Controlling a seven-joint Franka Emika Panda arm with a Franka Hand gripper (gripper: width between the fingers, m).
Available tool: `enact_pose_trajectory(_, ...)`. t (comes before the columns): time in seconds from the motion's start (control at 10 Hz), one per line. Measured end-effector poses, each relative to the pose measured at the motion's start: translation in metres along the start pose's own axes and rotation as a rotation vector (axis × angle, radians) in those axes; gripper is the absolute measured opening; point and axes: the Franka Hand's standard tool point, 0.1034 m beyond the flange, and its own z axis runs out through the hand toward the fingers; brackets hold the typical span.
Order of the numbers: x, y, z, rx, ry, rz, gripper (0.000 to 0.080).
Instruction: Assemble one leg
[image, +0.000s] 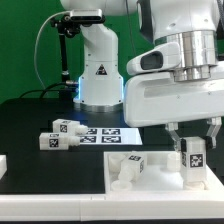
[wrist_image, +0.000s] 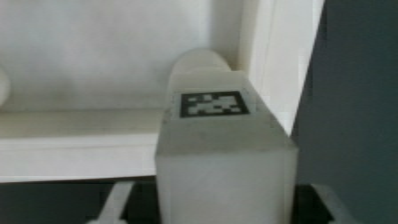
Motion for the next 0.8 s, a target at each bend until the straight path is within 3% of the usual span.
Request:
enact_pose_trajectory(0.2,0.0,0.001,0.0,0.001,-0.001,0.116,0.0285)
enact_pose_trajectory(0.8,-0.002,0.01,0.001,-0.011,-0.031,1.007,0.0287)
